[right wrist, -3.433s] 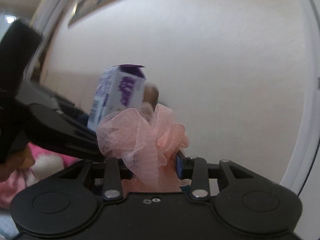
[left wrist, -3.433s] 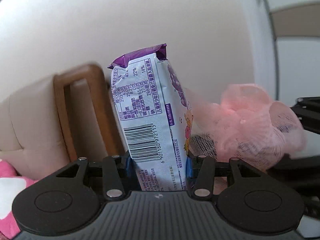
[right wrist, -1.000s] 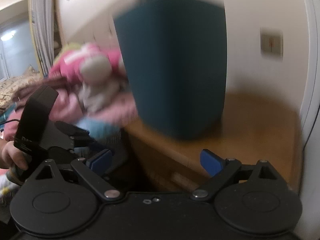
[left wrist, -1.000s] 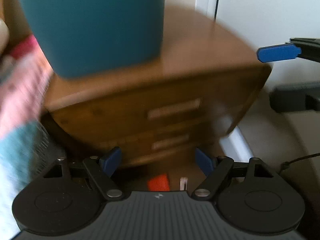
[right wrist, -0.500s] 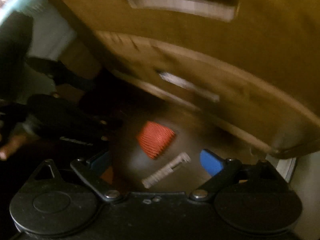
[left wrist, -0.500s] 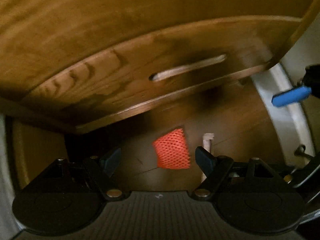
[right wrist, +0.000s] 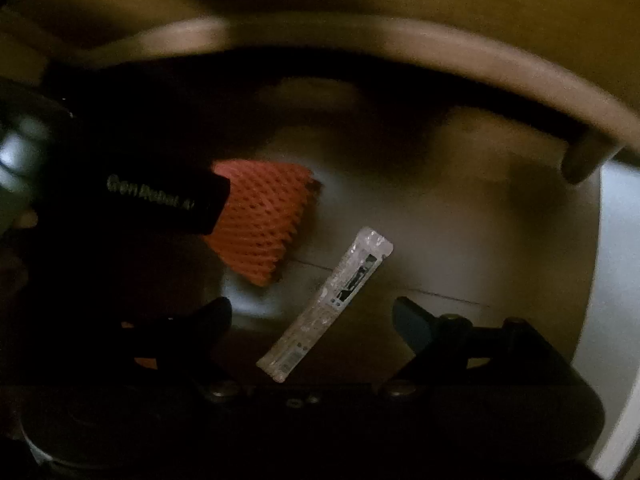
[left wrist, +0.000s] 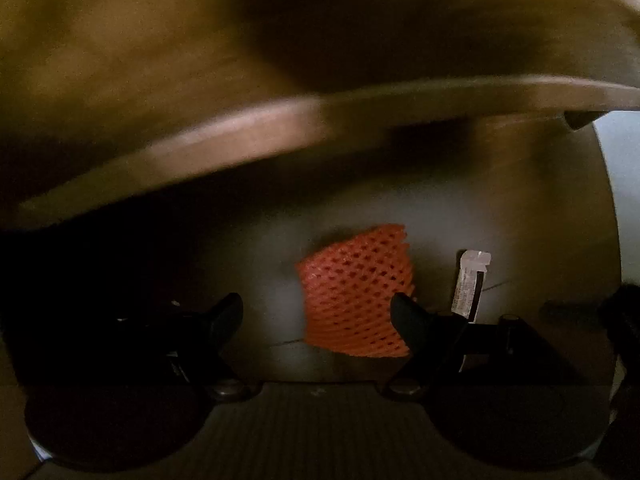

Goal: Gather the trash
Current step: 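Grasp the orange foam net with the left tool while the right tool grasps the white sachet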

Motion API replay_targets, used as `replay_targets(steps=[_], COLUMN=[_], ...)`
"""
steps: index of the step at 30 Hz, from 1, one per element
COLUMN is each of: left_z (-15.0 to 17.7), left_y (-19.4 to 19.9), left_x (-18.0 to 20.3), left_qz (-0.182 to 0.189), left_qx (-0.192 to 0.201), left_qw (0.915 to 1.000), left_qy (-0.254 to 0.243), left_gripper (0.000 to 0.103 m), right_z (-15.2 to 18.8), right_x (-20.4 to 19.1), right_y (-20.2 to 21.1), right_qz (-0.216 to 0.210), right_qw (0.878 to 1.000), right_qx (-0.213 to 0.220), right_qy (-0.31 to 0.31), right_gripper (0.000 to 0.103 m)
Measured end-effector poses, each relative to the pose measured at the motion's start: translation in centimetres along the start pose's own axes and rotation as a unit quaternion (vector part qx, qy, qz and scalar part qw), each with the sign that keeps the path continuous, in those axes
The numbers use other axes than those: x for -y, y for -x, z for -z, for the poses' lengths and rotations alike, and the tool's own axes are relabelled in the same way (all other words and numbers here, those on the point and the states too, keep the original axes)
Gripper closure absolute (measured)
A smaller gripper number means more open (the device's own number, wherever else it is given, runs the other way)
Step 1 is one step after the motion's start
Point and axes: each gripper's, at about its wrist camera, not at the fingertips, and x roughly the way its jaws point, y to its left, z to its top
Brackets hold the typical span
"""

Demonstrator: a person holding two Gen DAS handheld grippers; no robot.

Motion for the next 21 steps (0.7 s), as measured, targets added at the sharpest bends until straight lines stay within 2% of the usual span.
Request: replay_targets(steps=[7,9,17,21], left_z=[-0.7,-0.8,-1.2,-1.1], left_y=[-3.6,-4.5,-7.5,-8.1], left_x=[1.4,1.8,2.7,3.0], left_qz=[0.014,0.018,0.012,0.008], left_qx=[-0.026,-0.037,-0.059,-0.059], left_qw=[0.9994,0.9991,0.9982,0.9981], left_qy=[-0.016,-0.011,-0.005,-0.018], left_gripper=[0.022,0.022,0.022,0.023], right_z=[0.6,0.8,1.1,1.2], right_x=[0.0,0.2,0.5,0.7], right_y=[-4.1,-4.8,-5.7,-6.1], right_qz=[-0.006,-0.003,0.004,0.008], right_qw=[0.999,0.999,0.998,0.997], right_qx=[-0.028,-0.026,-0.027,-0.02], right_qy=[-0.035,-0.039,-0.065,-0.071], right_gripper=[0.016,0.022,0.032,0.037])
